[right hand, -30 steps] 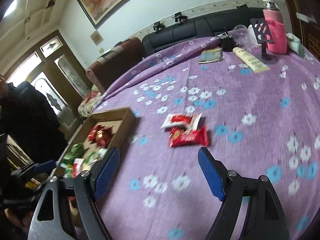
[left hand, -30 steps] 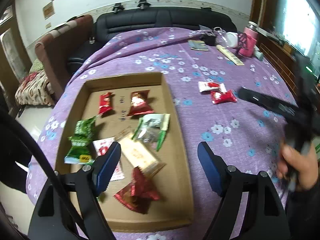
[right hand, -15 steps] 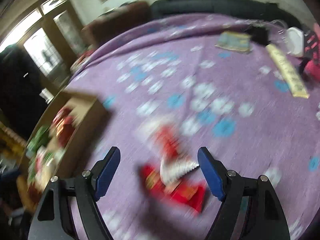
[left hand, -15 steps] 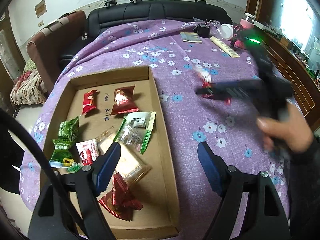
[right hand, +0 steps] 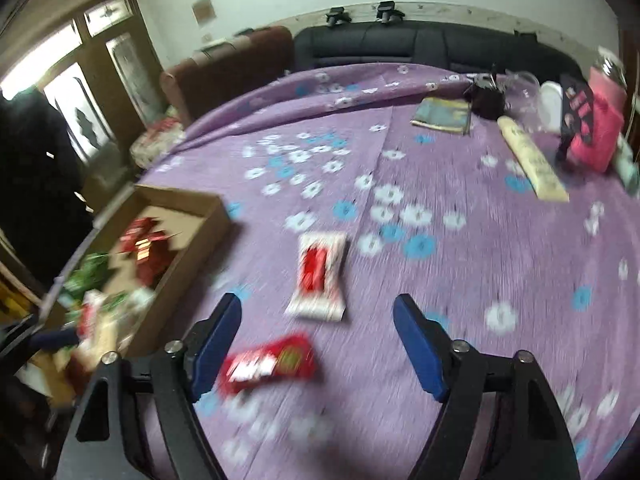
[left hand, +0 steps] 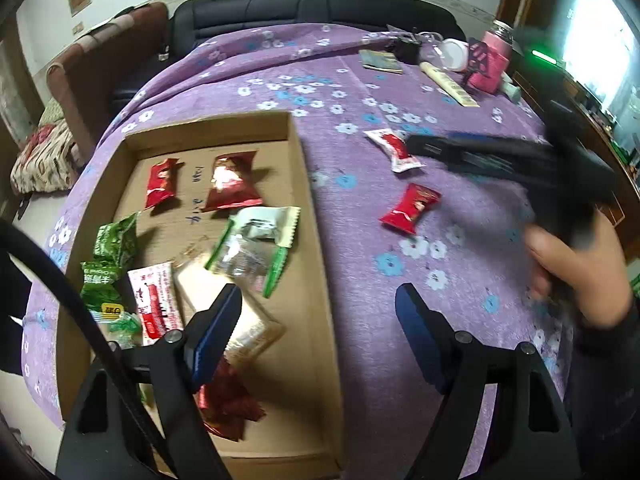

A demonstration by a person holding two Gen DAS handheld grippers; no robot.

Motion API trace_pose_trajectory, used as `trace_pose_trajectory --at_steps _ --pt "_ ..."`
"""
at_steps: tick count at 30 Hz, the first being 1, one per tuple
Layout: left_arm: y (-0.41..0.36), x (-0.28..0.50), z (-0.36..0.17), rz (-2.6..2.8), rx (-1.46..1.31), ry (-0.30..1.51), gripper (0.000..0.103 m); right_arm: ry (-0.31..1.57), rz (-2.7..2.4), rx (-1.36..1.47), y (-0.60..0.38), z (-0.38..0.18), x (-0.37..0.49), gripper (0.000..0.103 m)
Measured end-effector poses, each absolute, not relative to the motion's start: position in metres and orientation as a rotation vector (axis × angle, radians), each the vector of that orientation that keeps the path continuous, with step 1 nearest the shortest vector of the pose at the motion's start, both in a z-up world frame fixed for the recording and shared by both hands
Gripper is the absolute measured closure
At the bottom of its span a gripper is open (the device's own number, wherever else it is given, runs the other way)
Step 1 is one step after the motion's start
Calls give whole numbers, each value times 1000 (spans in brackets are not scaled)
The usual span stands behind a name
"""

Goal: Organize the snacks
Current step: 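Move both tools back over the last red and white snacks on the bedspread, then grasp the red wrapped candy with the left tool while the right tool grasps a white-wrapped red snack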

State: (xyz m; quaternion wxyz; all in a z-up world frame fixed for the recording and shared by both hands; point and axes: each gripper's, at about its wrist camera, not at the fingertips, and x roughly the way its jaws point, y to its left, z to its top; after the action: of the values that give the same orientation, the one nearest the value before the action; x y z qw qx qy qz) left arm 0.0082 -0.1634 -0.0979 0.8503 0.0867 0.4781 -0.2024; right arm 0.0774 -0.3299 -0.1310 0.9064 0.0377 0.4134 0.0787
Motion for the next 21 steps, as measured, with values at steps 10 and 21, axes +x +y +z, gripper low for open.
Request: trace_pose_trajectory --at_steps 10,21 --pt "-177 7 -98 -467 229 1009 24 895 134 -16 -321 -149 85 82" --pt "-223 23 -104 -516 274 1016 23 879 47 199 -383 -147 -45 65"
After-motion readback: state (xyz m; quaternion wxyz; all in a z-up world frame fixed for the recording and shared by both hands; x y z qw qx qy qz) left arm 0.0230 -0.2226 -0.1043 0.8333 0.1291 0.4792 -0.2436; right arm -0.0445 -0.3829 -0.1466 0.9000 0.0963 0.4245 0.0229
